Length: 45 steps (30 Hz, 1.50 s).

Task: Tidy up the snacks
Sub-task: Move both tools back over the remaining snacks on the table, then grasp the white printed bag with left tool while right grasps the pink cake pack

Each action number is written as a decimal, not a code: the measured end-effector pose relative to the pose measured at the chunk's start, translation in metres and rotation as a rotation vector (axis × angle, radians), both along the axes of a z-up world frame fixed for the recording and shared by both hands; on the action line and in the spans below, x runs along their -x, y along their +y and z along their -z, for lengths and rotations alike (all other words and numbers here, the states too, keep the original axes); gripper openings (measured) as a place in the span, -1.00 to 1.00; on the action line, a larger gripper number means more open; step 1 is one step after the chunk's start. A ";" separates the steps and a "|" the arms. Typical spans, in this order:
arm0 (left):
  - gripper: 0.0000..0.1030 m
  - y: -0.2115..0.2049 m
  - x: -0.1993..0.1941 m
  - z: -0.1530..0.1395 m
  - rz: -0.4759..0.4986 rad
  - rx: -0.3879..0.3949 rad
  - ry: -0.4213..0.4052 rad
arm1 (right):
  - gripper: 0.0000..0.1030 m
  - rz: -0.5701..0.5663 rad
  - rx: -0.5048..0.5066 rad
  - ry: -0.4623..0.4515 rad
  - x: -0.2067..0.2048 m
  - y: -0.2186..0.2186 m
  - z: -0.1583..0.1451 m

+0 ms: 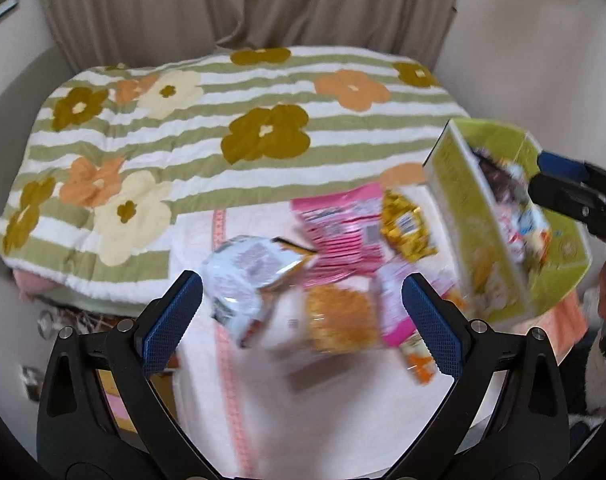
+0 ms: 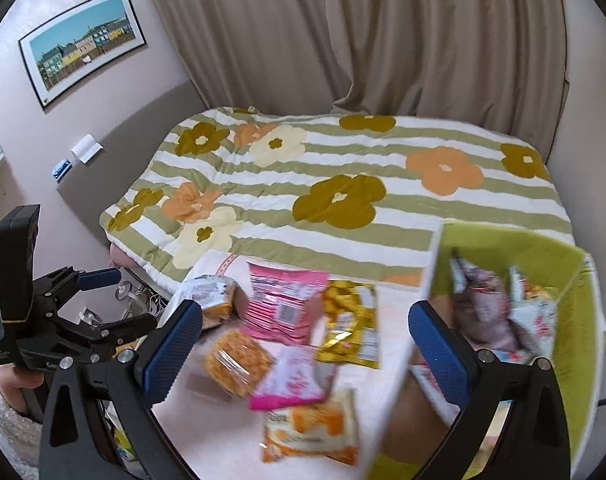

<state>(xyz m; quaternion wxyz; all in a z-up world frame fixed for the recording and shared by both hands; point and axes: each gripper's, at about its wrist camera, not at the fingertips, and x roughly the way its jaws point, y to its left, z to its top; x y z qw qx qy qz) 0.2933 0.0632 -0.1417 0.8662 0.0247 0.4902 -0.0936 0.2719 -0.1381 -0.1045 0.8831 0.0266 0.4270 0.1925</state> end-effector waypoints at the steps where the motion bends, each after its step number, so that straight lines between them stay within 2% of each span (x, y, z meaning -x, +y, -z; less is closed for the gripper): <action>1: 0.93 0.008 -0.005 0.006 0.022 -0.007 0.014 | 0.99 0.015 0.001 0.004 -0.003 0.007 0.003; 6: 0.93 0.040 -0.030 0.041 0.131 -0.004 0.088 | 0.99 0.112 0.002 0.074 -0.017 0.042 0.034; 13: 0.93 0.049 -0.066 0.100 0.274 -0.043 0.223 | 0.99 0.164 0.070 0.191 -0.035 0.067 0.083; 16: 0.93 0.044 -0.077 0.120 0.316 -0.044 0.262 | 0.99 0.184 0.070 0.219 -0.037 0.069 0.098; 21: 0.93 0.043 -0.092 0.145 0.330 -0.027 0.322 | 0.99 0.223 0.081 0.225 -0.044 0.067 0.117; 28: 0.92 0.045 -0.106 0.162 0.321 0.003 0.360 | 0.99 0.232 0.075 0.249 -0.054 0.067 0.134; 31: 0.75 0.046 -0.107 0.166 0.321 0.021 0.371 | 0.99 0.219 0.078 0.241 -0.056 0.072 0.137; 34: 0.71 0.049 -0.108 0.167 0.318 0.047 0.357 | 0.99 0.210 0.077 0.234 -0.059 0.076 0.138; 39: 0.52 0.054 -0.110 0.166 0.305 0.097 0.353 | 0.99 0.202 0.070 0.239 -0.060 0.081 0.141; 45: 0.43 0.060 -0.108 0.160 0.285 0.116 0.326 | 0.99 0.213 0.067 0.273 -0.065 0.084 0.152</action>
